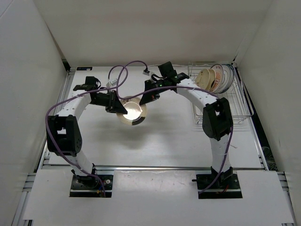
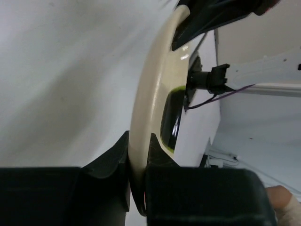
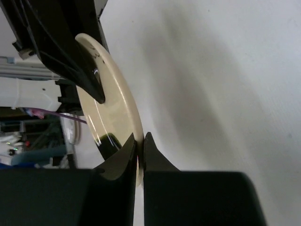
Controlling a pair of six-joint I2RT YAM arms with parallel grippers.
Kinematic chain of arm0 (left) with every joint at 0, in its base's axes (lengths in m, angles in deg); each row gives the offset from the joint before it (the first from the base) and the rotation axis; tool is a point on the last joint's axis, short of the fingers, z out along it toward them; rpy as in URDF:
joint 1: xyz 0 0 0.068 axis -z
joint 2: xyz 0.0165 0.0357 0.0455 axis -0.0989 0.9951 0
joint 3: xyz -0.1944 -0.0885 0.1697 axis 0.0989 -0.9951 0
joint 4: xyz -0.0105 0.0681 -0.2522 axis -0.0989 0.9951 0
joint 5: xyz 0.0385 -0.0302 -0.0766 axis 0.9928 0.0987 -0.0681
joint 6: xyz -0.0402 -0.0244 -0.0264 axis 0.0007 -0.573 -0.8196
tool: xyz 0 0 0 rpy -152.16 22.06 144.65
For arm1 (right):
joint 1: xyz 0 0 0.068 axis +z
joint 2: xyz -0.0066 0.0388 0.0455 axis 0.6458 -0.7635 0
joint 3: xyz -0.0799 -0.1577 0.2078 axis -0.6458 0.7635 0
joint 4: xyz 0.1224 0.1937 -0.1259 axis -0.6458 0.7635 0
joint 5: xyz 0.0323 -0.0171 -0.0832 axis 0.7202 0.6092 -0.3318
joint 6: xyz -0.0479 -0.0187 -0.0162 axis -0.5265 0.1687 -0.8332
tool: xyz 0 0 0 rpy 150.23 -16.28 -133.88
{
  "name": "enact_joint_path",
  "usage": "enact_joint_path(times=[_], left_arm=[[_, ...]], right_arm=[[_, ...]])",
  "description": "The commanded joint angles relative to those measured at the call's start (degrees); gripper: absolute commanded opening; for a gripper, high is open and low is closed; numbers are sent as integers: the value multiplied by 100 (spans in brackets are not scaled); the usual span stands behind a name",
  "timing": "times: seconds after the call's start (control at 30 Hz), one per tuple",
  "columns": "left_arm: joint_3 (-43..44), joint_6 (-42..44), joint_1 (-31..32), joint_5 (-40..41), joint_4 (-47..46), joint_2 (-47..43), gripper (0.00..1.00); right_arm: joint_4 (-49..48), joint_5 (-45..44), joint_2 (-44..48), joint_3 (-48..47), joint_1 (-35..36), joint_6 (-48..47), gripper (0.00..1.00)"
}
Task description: Unload the plates from the dish rack
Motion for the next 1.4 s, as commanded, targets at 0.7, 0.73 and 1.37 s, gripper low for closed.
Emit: enact_joint_path(times=[0.7,0.73,1.37], left_arm=[[817,-1916,-1073,894,-854,705,10],[1020,-1977,-1204,736,-854,944,10],[4696,-2910,-2128,-1384,-1593,4989,10]], right_arm=[[1534,-2290,3677,2368,-1057,-1896,92],[1848,-2238,3802,2430,-1389,-2045,93],[4102,-1517,5102,2535,-6279,-4675,97]])
